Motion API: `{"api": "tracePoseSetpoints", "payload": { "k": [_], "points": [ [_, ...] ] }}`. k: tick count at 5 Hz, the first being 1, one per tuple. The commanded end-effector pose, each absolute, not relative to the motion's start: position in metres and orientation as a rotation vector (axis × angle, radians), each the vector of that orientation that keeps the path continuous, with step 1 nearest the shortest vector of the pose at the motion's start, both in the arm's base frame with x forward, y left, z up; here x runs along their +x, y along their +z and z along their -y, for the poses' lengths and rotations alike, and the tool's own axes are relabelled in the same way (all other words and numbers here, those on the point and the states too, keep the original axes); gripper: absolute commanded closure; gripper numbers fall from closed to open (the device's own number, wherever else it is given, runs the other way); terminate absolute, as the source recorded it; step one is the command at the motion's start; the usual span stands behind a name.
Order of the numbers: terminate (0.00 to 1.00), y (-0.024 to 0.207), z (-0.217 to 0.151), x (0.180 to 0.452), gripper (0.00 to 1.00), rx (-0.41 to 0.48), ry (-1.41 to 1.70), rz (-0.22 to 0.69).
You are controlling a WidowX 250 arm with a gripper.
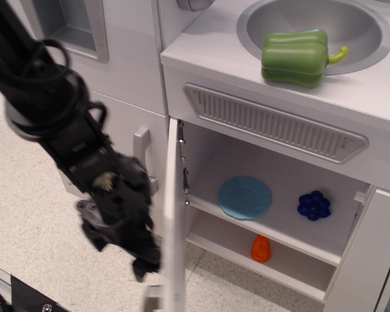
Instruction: Close cabinet
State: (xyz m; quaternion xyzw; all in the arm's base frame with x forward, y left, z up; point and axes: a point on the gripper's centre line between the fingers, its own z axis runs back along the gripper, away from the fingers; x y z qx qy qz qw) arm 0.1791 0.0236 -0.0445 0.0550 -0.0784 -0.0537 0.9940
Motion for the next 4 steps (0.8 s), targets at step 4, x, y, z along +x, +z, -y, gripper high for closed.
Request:
{"api": "tracePoseSetpoints", "payload": {
  "k": [4],
  "points": [
    [0.00,-0.051,0.065,0.262,0.00,-0.009,0.045,0.263]
  ]
}}
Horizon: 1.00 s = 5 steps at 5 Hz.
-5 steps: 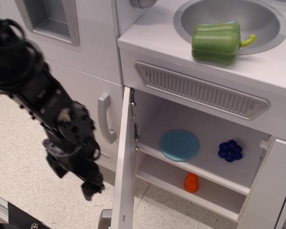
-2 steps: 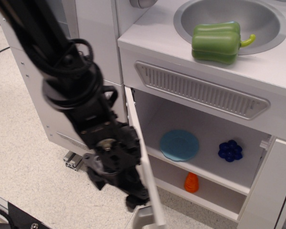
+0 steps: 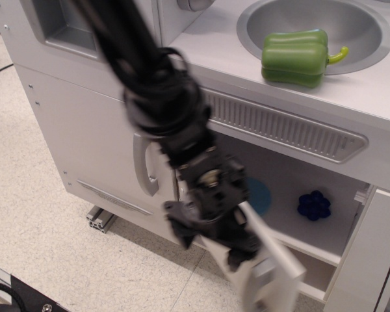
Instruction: Close cabinet
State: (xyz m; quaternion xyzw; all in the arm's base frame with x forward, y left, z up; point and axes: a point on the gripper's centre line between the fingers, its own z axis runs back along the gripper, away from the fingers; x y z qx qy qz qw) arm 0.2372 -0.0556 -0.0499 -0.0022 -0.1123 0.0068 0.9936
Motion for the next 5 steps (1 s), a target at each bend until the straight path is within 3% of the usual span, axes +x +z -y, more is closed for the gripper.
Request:
{"api": "tracePoseSetpoints", "payload": {
  "k": [1,4,5],
  "points": [
    [0.00,-0.059,0.073,0.281,0.00,-0.006,0.085,0.279],
    [0.00,-0.061,0.071,0.330,0.00,0.004,0.203,0.340],
    [0.00,-0.059,0.068,0.334,0.00,0.005,0.212,0.343]
  ]
}}
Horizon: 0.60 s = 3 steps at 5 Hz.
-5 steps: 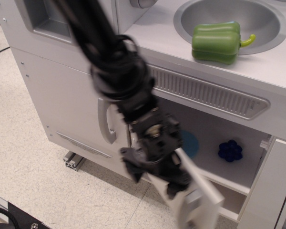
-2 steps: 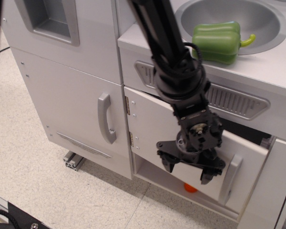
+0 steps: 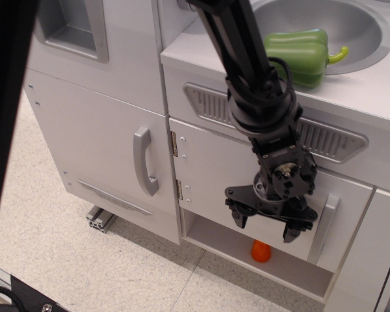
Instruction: Close cabinet
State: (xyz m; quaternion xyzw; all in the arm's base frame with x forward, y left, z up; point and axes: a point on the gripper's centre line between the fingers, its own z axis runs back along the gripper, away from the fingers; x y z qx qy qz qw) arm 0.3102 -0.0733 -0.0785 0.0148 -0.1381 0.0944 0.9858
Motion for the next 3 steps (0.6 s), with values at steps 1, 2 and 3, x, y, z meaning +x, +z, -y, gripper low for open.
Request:
{"api": "tracePoseSetpoints", "payload": {
  "k": [1,2,3],
  "points": [
    [0.00,-0.044,0.057,0.293,0.00,-0.021,0.115,0.302],
    [0.00,-0.036,0.037,0.252,0.00,0.013,0.036,0.292],
    [0.00,-0.036,0.037,0.252,0.00,0.013,0.036,0.292]
  ]
}}
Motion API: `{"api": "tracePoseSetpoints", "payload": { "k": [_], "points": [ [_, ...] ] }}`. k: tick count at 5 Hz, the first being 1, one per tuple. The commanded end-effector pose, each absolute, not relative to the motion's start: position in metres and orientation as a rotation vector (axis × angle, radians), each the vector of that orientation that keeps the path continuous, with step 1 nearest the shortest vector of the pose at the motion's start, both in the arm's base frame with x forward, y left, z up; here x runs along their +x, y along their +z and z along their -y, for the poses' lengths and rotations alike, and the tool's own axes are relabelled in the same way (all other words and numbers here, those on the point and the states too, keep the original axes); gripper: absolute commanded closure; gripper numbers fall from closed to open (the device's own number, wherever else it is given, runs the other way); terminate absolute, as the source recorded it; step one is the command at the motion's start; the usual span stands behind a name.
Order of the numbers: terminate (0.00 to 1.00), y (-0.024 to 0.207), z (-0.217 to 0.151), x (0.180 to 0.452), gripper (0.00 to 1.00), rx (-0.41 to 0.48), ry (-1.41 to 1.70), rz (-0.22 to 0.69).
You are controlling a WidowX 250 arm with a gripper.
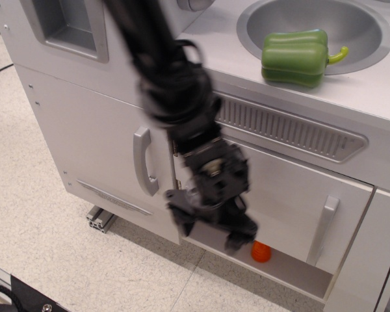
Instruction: Close cabinet
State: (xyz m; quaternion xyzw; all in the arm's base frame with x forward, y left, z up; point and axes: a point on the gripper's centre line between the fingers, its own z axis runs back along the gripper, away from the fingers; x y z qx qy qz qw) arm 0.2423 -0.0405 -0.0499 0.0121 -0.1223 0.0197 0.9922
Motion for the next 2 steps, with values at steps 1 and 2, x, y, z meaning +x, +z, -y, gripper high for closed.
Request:
{"api": "tracePoseSetpoints", "payload": {
  "k": [1,2],
  "points": [
    [0.00,-0.0358,0.0367,0.2521,0.00,0.013,0.036,0.292],
    [1.00,-0.0358,0.0367,0.2521,0.00,0.013,0.036,0.292]
  ]
}}
